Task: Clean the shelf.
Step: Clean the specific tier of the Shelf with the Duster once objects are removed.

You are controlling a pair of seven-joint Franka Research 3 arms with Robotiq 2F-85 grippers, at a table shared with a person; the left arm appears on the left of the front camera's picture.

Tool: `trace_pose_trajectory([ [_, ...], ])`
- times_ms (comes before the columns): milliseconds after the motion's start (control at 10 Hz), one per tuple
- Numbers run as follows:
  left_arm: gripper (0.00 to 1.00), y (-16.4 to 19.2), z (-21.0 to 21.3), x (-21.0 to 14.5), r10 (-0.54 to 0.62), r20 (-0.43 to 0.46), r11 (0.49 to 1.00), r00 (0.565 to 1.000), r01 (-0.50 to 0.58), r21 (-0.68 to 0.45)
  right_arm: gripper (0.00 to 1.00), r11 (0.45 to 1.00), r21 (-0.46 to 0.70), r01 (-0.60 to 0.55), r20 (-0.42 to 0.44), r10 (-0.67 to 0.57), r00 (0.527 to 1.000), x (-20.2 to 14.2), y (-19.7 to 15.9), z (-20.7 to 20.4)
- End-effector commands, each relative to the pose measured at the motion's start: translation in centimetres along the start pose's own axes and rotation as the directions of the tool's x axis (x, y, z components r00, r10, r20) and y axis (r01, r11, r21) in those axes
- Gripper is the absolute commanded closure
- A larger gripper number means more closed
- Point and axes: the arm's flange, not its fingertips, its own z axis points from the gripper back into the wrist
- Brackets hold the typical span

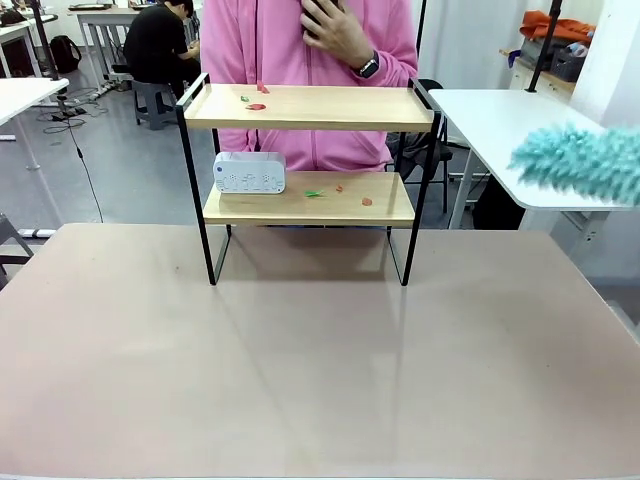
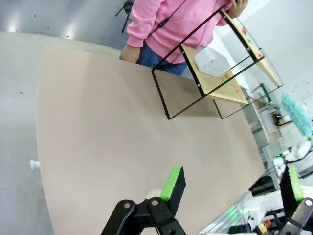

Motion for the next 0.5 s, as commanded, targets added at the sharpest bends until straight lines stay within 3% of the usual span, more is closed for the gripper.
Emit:
trace_pose_trajectory([
  [0, 0.00, -0.1, -0.1, 0.1, -0.019, 0.012, 1.000, 1.000, 0.019, -0.015, 0.88, 0.981, -0.191, -0.032, 0.145, 0.061, 0.987, 3.6, 8.0, 0.1],
  [200, 0.00, -0.1, -0.1, 0.1, -0.019, 0.012, 1.000, 1.000, 0.019, -0.015, 0.88, 0.953, -0.302, -0.036, 0.250, 0.115, 0.961, 7.6, 13.4, -3.2],
  [400, 0.00, -0.1, -0.1, 0.1, -0.019, 0.012, 1.000, 1.000, 0.019, -0.015, 0.88, 0.933, -0.353, -0.062, 0.292, 0.174, 0.941, 11.0, 17.9, -9.2],
])
